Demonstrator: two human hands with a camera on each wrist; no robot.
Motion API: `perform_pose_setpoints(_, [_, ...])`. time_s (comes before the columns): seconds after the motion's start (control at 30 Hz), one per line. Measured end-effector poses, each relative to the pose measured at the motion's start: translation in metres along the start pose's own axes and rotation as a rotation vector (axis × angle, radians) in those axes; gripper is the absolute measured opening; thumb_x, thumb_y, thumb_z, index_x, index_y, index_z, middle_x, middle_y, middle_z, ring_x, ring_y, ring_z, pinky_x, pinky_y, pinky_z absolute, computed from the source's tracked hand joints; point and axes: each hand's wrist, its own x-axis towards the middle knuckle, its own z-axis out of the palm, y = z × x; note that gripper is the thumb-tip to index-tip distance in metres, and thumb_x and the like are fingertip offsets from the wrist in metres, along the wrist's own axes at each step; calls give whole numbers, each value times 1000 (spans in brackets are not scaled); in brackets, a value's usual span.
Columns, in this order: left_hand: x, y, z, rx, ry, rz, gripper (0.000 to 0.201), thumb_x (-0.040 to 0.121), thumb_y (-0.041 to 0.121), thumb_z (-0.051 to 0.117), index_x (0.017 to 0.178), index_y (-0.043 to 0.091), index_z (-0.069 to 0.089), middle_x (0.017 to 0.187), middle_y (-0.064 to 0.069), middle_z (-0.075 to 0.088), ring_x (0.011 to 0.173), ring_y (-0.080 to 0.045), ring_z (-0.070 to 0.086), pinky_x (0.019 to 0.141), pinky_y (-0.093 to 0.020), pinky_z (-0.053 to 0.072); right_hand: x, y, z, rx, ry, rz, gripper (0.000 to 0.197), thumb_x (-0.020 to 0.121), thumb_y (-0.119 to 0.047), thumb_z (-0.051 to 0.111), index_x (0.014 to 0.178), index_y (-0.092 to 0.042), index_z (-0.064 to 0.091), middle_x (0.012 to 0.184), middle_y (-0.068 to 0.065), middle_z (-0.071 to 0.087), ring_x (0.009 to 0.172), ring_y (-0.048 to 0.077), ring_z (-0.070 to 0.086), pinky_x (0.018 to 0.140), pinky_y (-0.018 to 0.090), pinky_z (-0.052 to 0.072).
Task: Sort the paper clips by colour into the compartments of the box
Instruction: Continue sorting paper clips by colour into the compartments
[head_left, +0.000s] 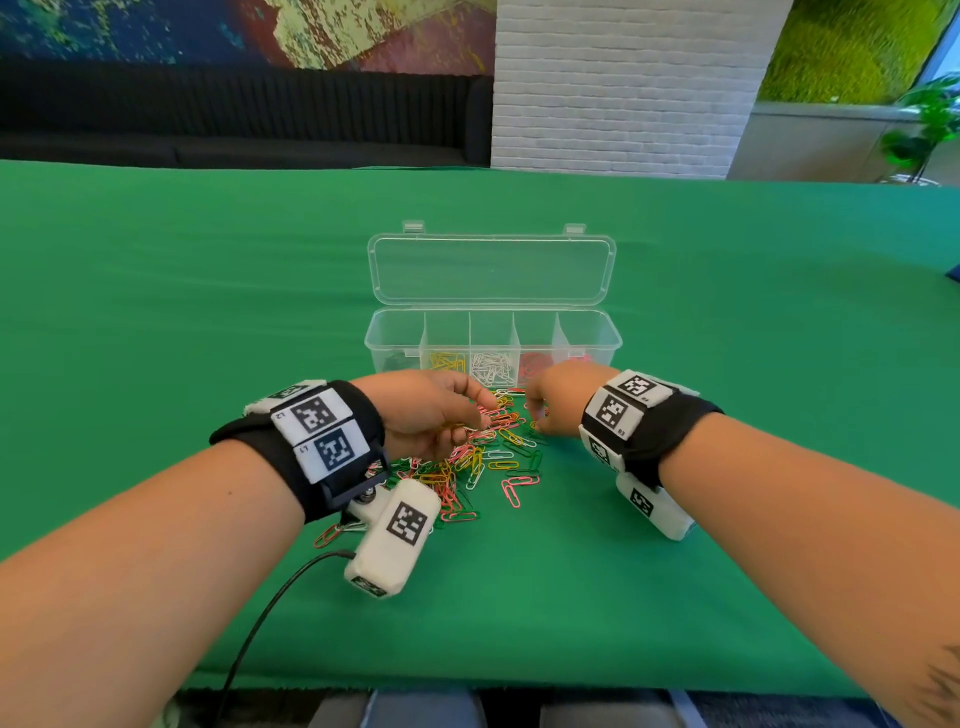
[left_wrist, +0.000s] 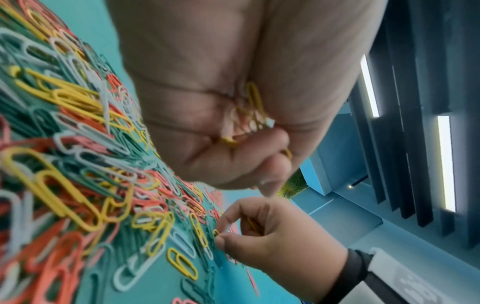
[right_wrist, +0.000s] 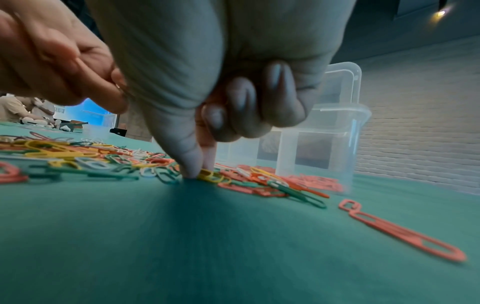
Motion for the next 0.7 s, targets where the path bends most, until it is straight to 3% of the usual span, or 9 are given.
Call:
perform_pose_setpoints(0.17, [1, 6, 5, 32, 19, -49, 6, 94, 15, 53, 89, 14, 52, 68, 1, 47, 38, -2, 41, 31, -9, 27, 2, 0, 6, 55, -1, 22, 4, 86, -20, 55, 82, -19, 54, 79, -2, 54, 78, 20, 52, 70, 25, 43])
perform_pose_setpoints(0.27, [0, 5, 4, 142, -14, -63, 10, 92, 14, 56, 84, 16, 52, 67, 1, 49, 40, -3, 43, 33, -10, 28, -1, 1, 3, 116, 21, 6, 8, 88, -19, 51, 87, -19, 59, 84, -2, 54, 80, 18, 51, 76, 24, 42])
perform_pose_setpoints(0.33, [0, 5, 4, 222, -39, -48, 15, 90, 8, 58, 80, 17, 51, 66, 1, 50, 43, -4, 44, 35, -11, 30, -6, 4, -1, 159, 71, -11, 13, 89, -18, 51, 93, -16, 63, 77, -7, 51, 77, 14, 49, 78, 22, 39])
perform_pose_setpoints(0.5, [-1, 2, 5, 402, -82, -48, 18, 88, 0, 59, 86, 18, 55, 60, 0, 46, 47, -7, 37, 40, -14, 28, -15, 17, -6, 301, 140, 37, 5, 84, -21, 59, 83, -21, 64, 60, -12, 45, 57, 2, 42, 52, 16, 32])
perform_pose_setpoints(0.6, [0, 3, 8, 507, -84, -86, 16, 91, 3, 55, 88, 19, 57, 55, 1, 40, 44, -8, 32, 40, -15, 26, -17, 23, -9, 418, 156, 98, 5, 84, -17, 56, 79, -17, 58, 67, 1, 49, 61, 15, 43, 54, 20, 34])
perform_pose_setpoints(0.7, [0, 9, 14, 821, -15, -59, 7, 92, 20, 57, 91, 26, 60, 58, 4, 44, 46, -9, 37, 45, -17, 33, -20, 25, -13, 532, 90, 186, 19, 89, -18, 47, 72, -12, 52, 66, 3, 45, 58, 14, 40, 51, 20, 34])
